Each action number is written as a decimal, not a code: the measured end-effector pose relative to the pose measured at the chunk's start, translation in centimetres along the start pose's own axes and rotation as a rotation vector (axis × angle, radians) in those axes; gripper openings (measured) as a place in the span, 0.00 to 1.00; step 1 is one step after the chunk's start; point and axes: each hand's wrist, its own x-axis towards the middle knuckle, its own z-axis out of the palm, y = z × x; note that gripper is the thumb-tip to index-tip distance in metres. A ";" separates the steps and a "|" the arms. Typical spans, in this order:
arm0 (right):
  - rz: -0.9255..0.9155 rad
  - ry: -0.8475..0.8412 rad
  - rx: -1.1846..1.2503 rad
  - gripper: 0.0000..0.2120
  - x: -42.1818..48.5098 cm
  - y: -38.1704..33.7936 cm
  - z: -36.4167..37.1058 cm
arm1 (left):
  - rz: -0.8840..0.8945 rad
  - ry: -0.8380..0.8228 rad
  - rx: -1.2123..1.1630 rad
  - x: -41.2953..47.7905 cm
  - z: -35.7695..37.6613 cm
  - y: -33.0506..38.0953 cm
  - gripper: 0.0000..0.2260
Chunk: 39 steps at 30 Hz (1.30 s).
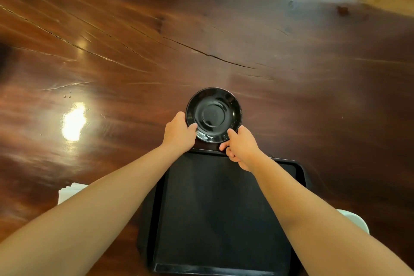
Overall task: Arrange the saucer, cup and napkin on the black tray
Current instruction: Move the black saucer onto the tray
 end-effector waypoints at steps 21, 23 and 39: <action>-0.086 -0.036 -0.018 0.10 -8.7 3.1 -0.1 | -0.035 0.015 -0.080 -9.7 -2.0 -1.2 0.05; -0.084 -0.038 -0.029 0.09 -9.6 3.7 -0.2 | -0.031 0.020 -0.074 -10.8 -2.1 -1.5 0.05; -0.148 -0.116 -0.124 0.10 -15.0 9.3 -0.2 | -0.080 0.084 -0.152 -19.5 -0.7 -5.9 0.05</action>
